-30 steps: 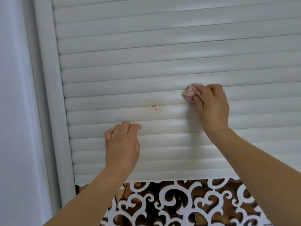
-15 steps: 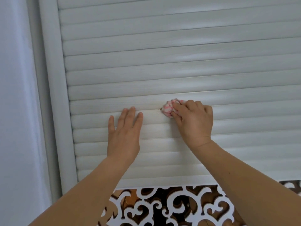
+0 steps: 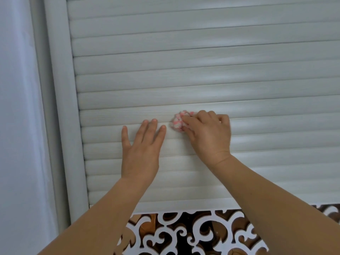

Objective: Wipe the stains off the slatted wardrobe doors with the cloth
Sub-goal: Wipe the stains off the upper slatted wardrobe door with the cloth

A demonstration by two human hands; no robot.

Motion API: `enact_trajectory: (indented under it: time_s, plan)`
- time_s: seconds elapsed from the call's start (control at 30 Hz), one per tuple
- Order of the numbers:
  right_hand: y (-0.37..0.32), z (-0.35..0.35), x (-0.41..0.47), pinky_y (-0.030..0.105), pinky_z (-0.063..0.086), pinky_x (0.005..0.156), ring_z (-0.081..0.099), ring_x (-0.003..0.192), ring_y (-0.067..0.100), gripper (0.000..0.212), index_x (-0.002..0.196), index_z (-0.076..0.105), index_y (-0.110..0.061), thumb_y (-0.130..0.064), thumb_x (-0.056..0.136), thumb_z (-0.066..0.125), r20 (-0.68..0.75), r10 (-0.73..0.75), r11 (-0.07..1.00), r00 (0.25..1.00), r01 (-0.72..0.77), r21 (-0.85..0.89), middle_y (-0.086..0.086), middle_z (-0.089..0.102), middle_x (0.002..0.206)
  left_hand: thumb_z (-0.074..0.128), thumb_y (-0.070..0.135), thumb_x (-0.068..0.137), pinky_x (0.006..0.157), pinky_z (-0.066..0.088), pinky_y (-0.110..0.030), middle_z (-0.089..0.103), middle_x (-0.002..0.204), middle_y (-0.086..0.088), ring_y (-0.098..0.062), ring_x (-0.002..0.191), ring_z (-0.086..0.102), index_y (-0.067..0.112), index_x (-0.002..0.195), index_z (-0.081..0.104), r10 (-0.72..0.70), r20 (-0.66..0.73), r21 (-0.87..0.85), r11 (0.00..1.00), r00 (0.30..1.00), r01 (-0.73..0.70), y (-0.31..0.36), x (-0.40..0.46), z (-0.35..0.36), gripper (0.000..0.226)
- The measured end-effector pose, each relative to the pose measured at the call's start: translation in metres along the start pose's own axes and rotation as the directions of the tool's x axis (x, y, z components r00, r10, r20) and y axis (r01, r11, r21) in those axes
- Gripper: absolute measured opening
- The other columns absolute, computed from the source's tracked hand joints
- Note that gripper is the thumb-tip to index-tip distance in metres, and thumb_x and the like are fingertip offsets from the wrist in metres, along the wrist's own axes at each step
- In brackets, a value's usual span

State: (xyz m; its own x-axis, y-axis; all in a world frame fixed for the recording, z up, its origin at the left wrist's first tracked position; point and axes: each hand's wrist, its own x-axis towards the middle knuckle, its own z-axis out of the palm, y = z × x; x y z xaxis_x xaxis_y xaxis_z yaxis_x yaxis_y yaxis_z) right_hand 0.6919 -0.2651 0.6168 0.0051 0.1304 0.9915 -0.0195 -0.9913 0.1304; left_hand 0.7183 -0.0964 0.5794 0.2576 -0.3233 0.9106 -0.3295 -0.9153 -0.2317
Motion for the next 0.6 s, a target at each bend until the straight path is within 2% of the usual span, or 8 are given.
enact_trajectory:
  time_s: [0.17, 0.3, 0.37, 0.5, 0.6]
  plan:
    - [0.048, -0.015, -0.016, 0.034, 0.025, 0.069, 0.060, 0.067, 0.031, 0.026, 0.088, 0.072, -0.019, -0.035, 0.082, 0.052, -0.010, 0.209, 0.977, 0.978, -0.210, -0.049, 0.007, 0.062, 0.076, 0.062, -0.015, 0.052, 0.099, 0.023, -0.068, 0.051, 0.137, -0.014, -0.031, 0.126, 0.048, 0.012, 0.130, 0.055, -0.002, 0.013, -0.001, 1.000, 1.000, 0.002, -0.001, 0.001, 0.001, 0.082]
    - [0.036, -0.011, -0.017, 0.034, 0.029, 0.071, 0.058, 0.071, 0.033, 0.016, 0.083, 0.071, -0.013, -0.025, 0.077, 0.063, -0.033, 0.363, 0.931, 0.931, -0.364, -0.033, 0.011, 0.062, 0.078, 0.061, -0.015, 0.054, 0.101, 0.024, -0.067, 0.049, 0.139, -0.013, -0.030, 0.129, 0.046, 0.013, 0.131, 0.054, -0.023, 0.018, -0.029, 0.999, 1.000, 0.024, 0.001, -0.001, 0.002, 0.082]
    - [0.021, -0.007, -0.013, 0.033, 0.027, 0.070, 0.059, 0.068, 0.032, 0.014, 0.081, 0.071, -0.014, -0.024, 0.075, 0.064, -0.057, 0.332, 0.942, 0.942, -0.334, -0.032, 0.009, 0.061, 0.075, 0.061, -0.015, 0.055, 0.103, 0.022, -0.065, 0.048, 0.140, -0.012, -0.029, 0.130, 0.044, 0.014, 0.132, 0.053, -0.023, 0.010, -0.045, 0.999, 1.000, 0.024, 0.000, 0.000, 0.002, 0.082]
    - [-0.011, 0.004, -0.005, 0.032, 0.037, 0.067, 0.058, 0.064, 0.028, 0.019, 0.079, 0.072, -0.020, -0.031, 0.079, 0.056, -0.086, 0.216, 0.976, 0.973, -0.218, -0.016, 0.005, 0.061, 0.072, 0.063, -0.017, 0.053, 0.108, 0.012, -0.056, 0.048, 0.139, -0.013, -0.027, 0.128, 0.047, 0.010, 0.127, 0.057, -0.016, -0.046, -0.108, 0.994, 0.999, 0.011, -0.005, -0.004, 0.002, 0.079]
    - [-0.036, 0.014, 0.002, 0.031, 0.025, 0.067, 0.058, 0.065, 0.026, 0.017, 0.081, 0.072, -0.023, -0.030, 0.079, 0.056, -0.094, 0.152, 0.988, 0.984, -0.150, 0.023, 0.002, 0.060, 0.072, 0.053, -0.016, 0.055, 0.107, 0.012, -0.051, 0.051, 0.134, -0.015, -0.025, 0.127, 0.041, 0.008, 0.121, 0.060, -0.074, -0.081, -0.164, 0.985, 0.994, 0.060, -0.010, -0.015, -0.001, 0.070]
